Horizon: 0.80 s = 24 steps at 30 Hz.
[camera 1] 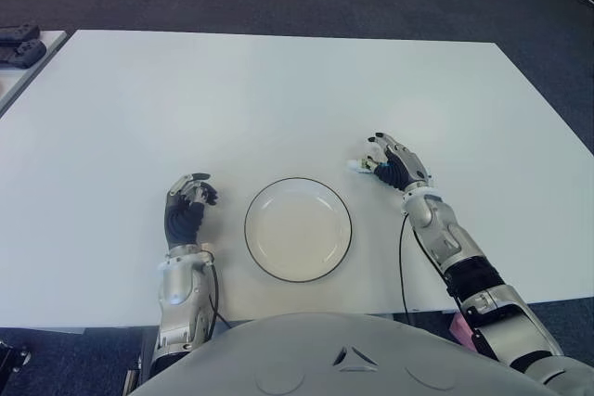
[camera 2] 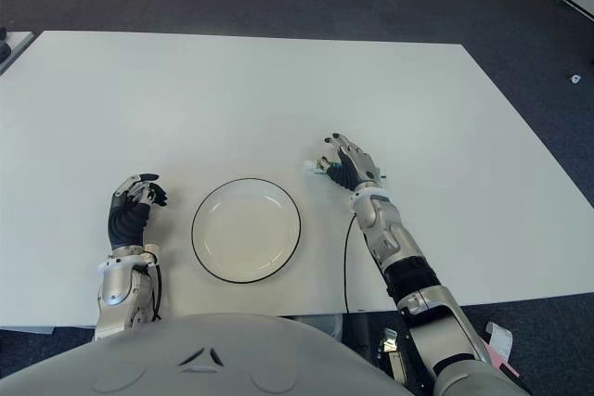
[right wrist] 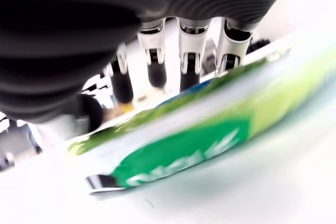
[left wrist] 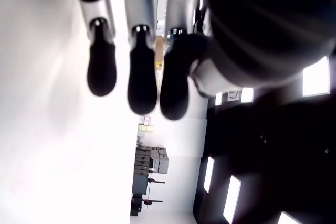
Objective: Put the toothpaste on the table into the plate.
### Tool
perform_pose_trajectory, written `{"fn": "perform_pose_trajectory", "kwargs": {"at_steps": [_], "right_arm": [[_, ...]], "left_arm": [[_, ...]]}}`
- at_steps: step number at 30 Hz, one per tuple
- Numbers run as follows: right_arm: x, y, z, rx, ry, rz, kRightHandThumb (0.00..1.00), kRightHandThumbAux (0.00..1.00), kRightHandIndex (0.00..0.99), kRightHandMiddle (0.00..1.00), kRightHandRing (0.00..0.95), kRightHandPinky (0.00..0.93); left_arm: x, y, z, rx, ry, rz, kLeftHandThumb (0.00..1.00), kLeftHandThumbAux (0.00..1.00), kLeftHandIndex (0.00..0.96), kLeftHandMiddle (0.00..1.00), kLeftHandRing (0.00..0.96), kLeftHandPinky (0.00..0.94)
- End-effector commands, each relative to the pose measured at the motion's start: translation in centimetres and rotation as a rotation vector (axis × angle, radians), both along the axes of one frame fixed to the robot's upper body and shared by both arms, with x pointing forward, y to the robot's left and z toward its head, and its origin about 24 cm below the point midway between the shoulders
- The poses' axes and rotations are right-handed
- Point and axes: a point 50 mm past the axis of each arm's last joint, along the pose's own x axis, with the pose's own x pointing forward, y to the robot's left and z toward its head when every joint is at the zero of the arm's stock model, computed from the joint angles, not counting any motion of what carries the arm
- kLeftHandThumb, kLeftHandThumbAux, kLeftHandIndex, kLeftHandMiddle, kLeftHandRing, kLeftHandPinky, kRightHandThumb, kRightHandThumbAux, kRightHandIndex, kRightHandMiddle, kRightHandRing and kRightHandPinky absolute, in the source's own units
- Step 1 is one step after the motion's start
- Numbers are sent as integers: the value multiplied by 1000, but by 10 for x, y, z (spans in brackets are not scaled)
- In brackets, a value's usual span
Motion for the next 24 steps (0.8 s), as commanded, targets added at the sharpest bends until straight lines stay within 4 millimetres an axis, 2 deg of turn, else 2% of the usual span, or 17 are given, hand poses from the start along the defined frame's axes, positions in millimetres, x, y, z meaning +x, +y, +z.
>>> {"fn": "perform_pose_trajectory", "kwargs": {"at_steps": [1, 8, 24], "right_arm": [[-12, -9, -12, -93, 165, 3, 532, 258, 7, 6, 10, 24], [-12, -11, -11, -182, 230, 21, 517, 210, 0, 0, 0, 1], [-12, -20, -15, -344, 327, 57, 593, 147, 0, 0, 0, 0]], "left_arm": [[-11, -5, -18, -45, 110, -6, 705, 719, 434, 627, 621, 603], [-10, -5, -18, -54, 115, -6, 705, 719, 434, 629, 624, 605], [-11, -4, -18, -51, 118, -5, 705, 719, 435, 626, 621, 602]]}}
